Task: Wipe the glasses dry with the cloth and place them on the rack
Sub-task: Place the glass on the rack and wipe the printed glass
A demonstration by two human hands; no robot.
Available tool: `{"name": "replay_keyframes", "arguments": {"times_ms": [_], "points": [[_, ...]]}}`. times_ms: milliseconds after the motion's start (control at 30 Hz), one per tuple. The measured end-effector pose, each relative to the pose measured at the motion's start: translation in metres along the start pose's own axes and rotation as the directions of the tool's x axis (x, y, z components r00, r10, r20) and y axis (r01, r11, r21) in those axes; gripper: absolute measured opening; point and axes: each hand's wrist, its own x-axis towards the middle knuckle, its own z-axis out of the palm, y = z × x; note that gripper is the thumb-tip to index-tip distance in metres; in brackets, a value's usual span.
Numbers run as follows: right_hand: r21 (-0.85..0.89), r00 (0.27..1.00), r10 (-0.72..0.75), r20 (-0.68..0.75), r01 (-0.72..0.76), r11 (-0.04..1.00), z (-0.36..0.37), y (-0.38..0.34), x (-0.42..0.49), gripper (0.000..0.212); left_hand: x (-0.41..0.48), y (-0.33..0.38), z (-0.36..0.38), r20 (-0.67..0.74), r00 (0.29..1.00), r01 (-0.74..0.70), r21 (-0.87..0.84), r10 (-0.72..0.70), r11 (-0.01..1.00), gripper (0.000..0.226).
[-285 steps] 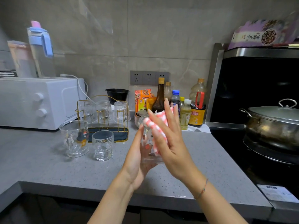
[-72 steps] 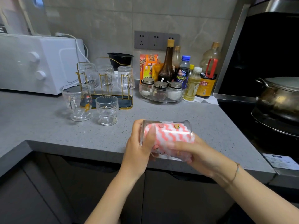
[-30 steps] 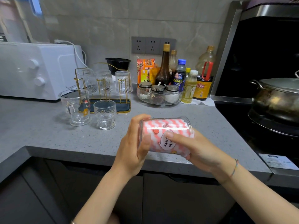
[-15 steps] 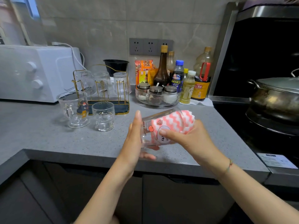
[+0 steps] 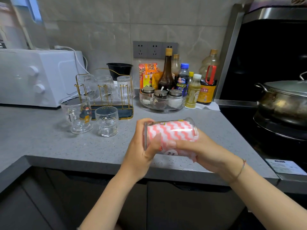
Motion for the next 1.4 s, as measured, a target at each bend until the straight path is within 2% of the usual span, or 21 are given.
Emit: {"name": "replay_keyframes", "arguments": {"times_ms": [67, 133, 267, 367, 467, 600, 667, 767, 900, 1033, 1167, 1200, 1300, 1400], "points": [[0.063, 0.998, 0.034, 0.057, -0.038, 0.997, -0.003, -0.001, -0.002, 0.029, -0.001, -0.002, -0.002, 0.022, 0.999, -0.039, 0.021, 0.039, 0.999, 0.056], [0.091, 0.996, 0.042, 0.074, -0.048, 0.995, -0.003, 0.001, -0.003, 0.031, -0.002, -0.003, -0.003, 0.019, 0.997, -0.071, 0.028, 0.071, 0.997, 0.059], [0.045, 1.000, 0.004, -0.026, -0.003, 0.999, 0.000, 0.009, 0.001, 0.031, -0.004, -0.002, -0.002, 0.023, 0.998, -0.053, -0.045, 0.054, 0.998, 0.061], [-0.057, 0.997, -0.037, -0.065, 0.034, 0.998, 0.003, 0.004, 0.001, 0.019, -0.002, -0.003, -0.004, 0.056, 0.998, 0.047, -0.095, -0.042, 0.994, 0.047], [-0.125, 0.986, -0.110, -0.129, 0.094, 0.988, 0.007, -0.003, 0.000, 0.018, 0.001, 0.000, -0.003, 0.056, 0.983, 0.180, -0.095, -0.176, 0.979, 0.058], [-0.242, 0.961, -0.214, -0.177, 0.168, 0.955, 0.011, -0.002, 0.000, 0.024, 0.006, 0.008, -0.004, 0.123, 0.891, 0.454, -0.271, -0.437, 0.849, 0.073], [-0.320, 0.955, -0.246, -0.167, 0.184, 0.929, 0.012, 0.000, 0.000, 0.023, 0.008, 0.009, -0.004, 0.158, 0.858, 0.513, -0.316, -0.489, 0.798, 0.075], [-0.326, 0.970, -0.206, -0.130, 0.155, 0.933, 0.010, -0.001, -0.002, 0.024, 0.007, 0.010, 0.001, 0.075, 0.889, 0.452, -0.303, -0.452, 0.839, 0.082], [-0.172, 0.998, -0.047, 0.031, 0.051, 0.984, 0.009, -0.002, -0.005, 0.042, 0.006, 0.008, 0.004, -0.044, 0.963, 0.252, -0.206, -0.266, 0.946, 0.055], [0.046, 0.988, -0.024, 0.152, 0.017, 0.999, 0.001, -0.004, -0.007, 0.044, 0.004, 0.007, 0.000, 0.001, 0.998, 0.065, -0.129, -0.065, 0.990, 0.046], [0.199, 0.975, -0.046, 0.217, 0.001, 0.980, -0.007, -0.002, -0.006, 0.052, 0.005, 0.007, -0.008, 0.081, 0.993, -0.080, -0.063, 0.085, 0.995, 0.054], [0.232, 0.973, -0.049, 0.226, -0.005, 0.973, -0.008, -0.001, -0.007, 0.053, 0.005, 0.006, -0.010, 0.104, 0.989, -0.105, -0.033, 0.108, 0.994, 0.054], [0.257, 0.974, -0.072, 0.213, 0.016, 0.966, -0.004, -0.002, -0.009, 0.036, 0.005, 0.004, -0.016, 0.145, 0.981, -0.133, 0.038, 0.127, 0.990, 0.052], [0.210, 0.997, -0.023, 0.074, 0.007, 0.978, -0.001, 0.000, -0.007, 0.032, 0.005, 0.007, -0.016, 0.150, 0.980, -0.134, 0.033, 0.128, 0.990, 0.051]]}}
